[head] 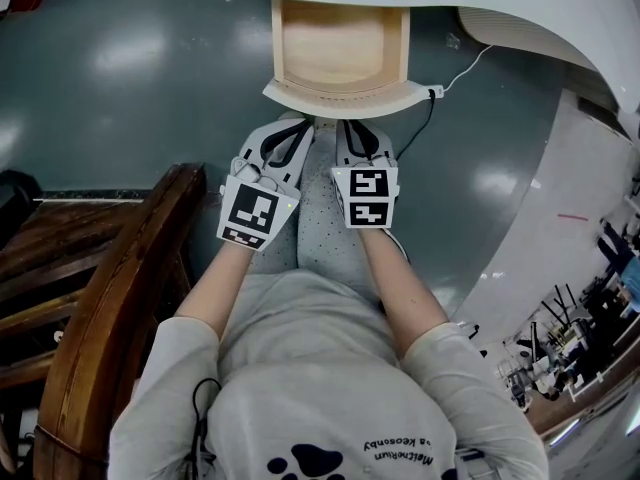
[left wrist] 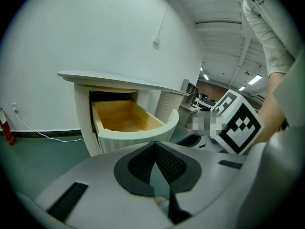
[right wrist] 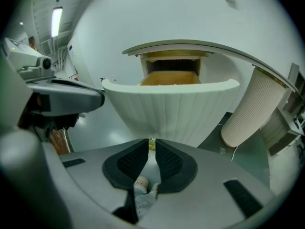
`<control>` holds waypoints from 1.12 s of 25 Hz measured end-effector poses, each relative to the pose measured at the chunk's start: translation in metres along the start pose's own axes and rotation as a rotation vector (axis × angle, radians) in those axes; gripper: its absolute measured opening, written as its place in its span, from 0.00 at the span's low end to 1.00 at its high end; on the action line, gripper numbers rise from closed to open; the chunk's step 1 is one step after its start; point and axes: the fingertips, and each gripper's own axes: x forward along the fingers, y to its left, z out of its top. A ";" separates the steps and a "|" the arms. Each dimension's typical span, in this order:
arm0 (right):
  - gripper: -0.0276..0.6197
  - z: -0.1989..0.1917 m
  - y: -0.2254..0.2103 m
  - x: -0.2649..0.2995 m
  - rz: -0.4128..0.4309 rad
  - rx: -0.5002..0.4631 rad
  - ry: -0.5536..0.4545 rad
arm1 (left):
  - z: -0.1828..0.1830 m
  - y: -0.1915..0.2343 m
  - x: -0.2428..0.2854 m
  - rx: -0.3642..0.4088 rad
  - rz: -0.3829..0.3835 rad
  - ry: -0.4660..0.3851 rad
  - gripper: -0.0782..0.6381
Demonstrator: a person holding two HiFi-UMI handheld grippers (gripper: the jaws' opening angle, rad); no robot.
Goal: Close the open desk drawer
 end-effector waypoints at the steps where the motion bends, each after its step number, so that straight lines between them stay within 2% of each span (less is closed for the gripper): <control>1: 0.12 -0.003 0.000 0.003 0.000 0.005 0.008 | -0.002 0.001 0.001 0.000 0.000 0.002 0.12; 2: 0.18 -0.005 0.000 0.006 0.001 0.016 0.017 | -0.003 0.001 0.001 -0.001 0.001 0.004 0.12; 3: 0.19 -0.008 0.001 0.008 0.003 0.027 0.027 | -0.004 0.002 0.001 -0.003 0.002 0.006 0.12; 14: 0.26 -0.019 0.003 0.031 -0.014 0.093 0.093 | -0.006 0.006 0.003 -0.022 0.004 0.007 0.12; 19: 0.26 -0.023 0.004 0.038 -0.019 0.151 0.109 | -0.006 0.009 0.002 -0.025 0.005 0.003 0.12; 22: 0.23 -0.022 0.005 0.038 -0.019 0.129 0.115 | -0.007 0.012 0.003 -0.028 0.005 0.008 0.12; 28: 0.22 -0.019 0.004 0.040 -0.025 0.100 0.127 | -0.007 0.015 0.006 -0.034 0.007 0.009 0.12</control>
